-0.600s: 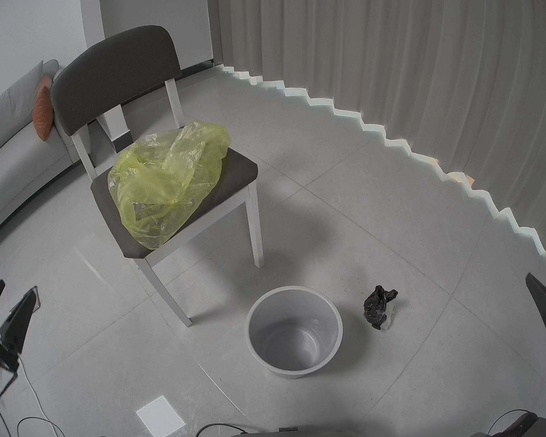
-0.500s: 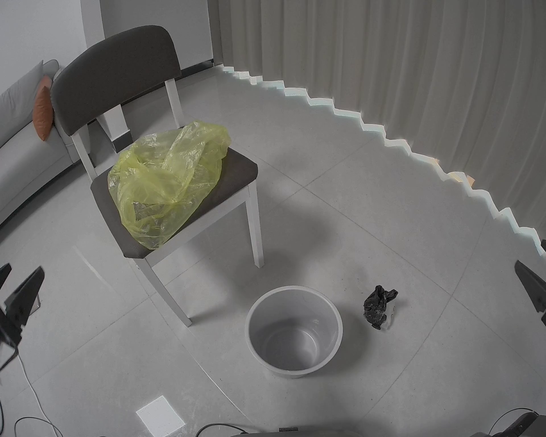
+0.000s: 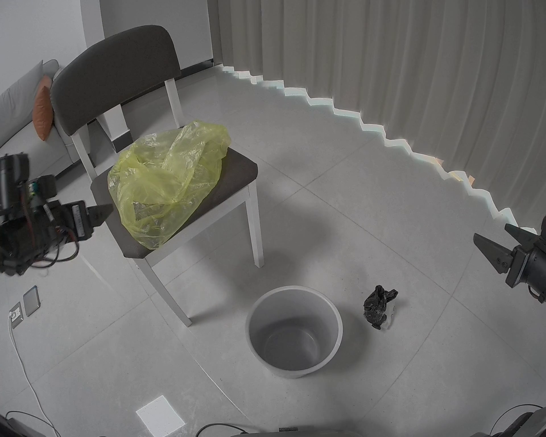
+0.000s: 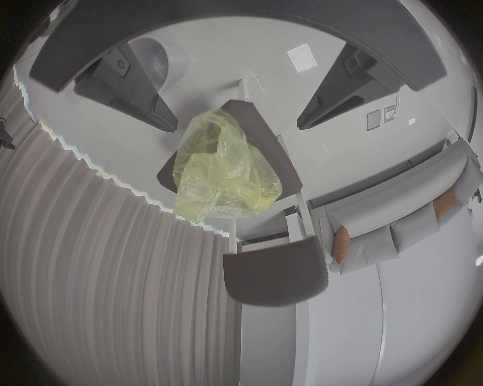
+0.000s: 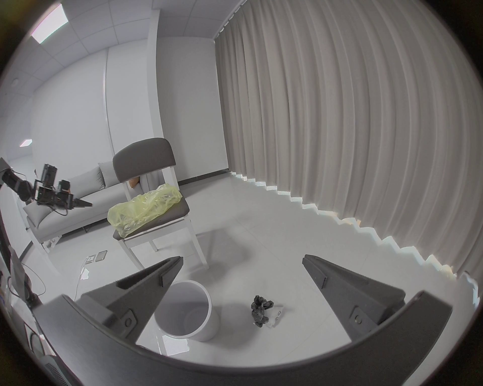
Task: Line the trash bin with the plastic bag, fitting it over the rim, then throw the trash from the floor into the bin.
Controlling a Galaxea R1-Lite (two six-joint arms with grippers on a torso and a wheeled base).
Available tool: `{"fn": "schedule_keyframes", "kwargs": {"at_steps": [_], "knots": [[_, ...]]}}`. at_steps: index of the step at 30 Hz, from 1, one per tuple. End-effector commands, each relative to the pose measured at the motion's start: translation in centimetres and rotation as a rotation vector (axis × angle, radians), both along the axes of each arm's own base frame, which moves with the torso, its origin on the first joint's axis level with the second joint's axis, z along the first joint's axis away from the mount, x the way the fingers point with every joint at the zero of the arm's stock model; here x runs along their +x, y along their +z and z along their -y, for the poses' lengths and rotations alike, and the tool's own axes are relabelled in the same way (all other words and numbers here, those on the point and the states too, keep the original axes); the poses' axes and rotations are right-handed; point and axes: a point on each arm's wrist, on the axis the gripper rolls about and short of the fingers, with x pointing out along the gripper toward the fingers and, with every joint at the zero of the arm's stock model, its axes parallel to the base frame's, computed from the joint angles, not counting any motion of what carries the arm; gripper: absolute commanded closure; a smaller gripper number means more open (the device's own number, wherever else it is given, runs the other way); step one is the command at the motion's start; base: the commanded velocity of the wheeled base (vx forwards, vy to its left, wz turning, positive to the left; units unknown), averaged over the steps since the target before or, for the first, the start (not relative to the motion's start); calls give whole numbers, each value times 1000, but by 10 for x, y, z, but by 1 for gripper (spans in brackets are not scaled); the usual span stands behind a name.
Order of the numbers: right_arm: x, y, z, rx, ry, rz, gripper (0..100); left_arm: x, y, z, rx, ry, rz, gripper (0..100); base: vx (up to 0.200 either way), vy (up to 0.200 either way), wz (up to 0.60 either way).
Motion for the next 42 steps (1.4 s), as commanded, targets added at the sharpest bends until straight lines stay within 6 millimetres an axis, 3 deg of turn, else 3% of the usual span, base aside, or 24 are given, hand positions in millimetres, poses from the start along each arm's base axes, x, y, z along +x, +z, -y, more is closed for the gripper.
{"fn": "schedule_keyframes", "kwargs": {"at_steps": [1, 14, 25, 26, 37, 39, 42], "knots": [[33, -12, -10, 21, 9, -81, 0, 90, -34, 17, 23, 6, -146, 0, 0, 0, 0], [33, -11, -10, 22, 10, -80, 0, 121, -51, 14, 60, 83, -182, 0, 0, 0, 0], [33, -12, -10, 28, 16, -78, 0, 140, -47, 13, 45, 93, -144, 0, 0, 0, 0], [33, -12, -10, 31, 17, -79, 0, 141, -47, 13, 43, 93, -139, 100, 0, 0, 0], [31, -14, -10, 36, 47, -88, 0, 140, -48, 14, 44, 92, -139, 100, 0, 0, 0], [31, -14, -10, 36, 47, -88, 0, 133, -35, 15, 43, 84, -106, 100, 0, 0, 0], [29, -14, -10, 36, 50, -85, 0, 104, 8, 25, 72, -5, 4, 100, 0, 0, 0]]}}
